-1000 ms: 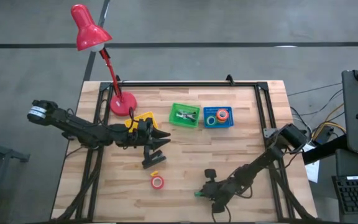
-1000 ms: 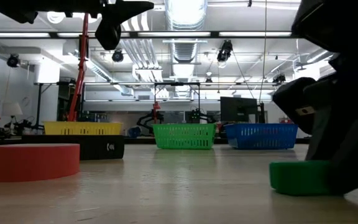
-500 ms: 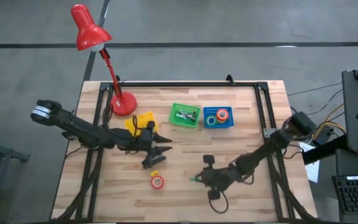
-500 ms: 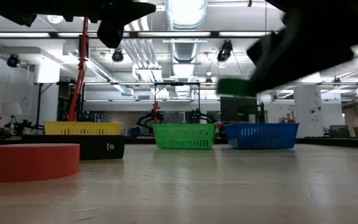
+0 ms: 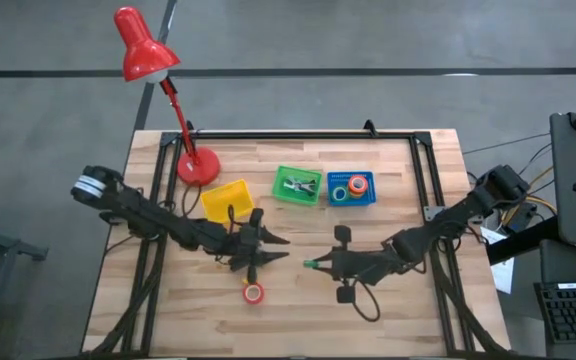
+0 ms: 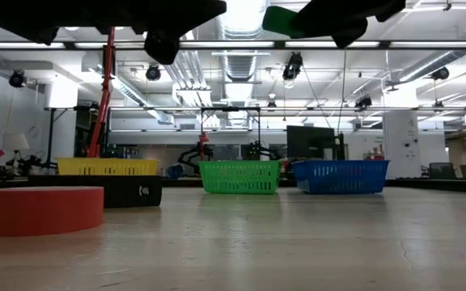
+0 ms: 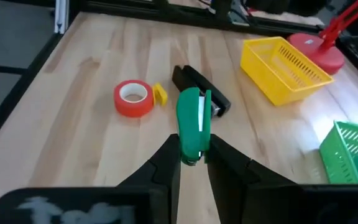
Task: Pick and place Stapler, Stapler remover, tape
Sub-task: Put the small green stapler in the yellow basket
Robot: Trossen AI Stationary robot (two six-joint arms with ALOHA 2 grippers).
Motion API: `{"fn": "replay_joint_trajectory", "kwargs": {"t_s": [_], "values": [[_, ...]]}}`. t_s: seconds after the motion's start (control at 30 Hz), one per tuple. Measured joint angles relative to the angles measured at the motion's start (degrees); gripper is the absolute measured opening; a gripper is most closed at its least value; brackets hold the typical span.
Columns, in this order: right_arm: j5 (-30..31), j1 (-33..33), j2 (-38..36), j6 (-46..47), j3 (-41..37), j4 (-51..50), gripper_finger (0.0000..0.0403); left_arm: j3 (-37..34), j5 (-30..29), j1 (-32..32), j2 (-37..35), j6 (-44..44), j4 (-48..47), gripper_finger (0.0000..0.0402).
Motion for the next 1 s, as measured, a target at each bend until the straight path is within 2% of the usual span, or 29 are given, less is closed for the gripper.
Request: {"fn": "replay_joint_trajectory", "kwargs": {"t_s": [0.17,0.4,1.0], "values": [[0.07,-0.37,-0.07,-1.17,0.0,0.88,0.0063,5.37,-0.08,-0.01,4.12,1.34,-2.37,0.0133],[0.04,-0.57,-0.07,-1.41,0.0,0.83,0.0063,10.58,0.0,-0.07,5.95,0.52,-12.5,0.0133],[1.05,-1.33,-0.11,-3.3,1.0,1.36,0.0063,10.86,-0.39,-0.53,5.77,-2.08,-14.97,0.0133]]}}
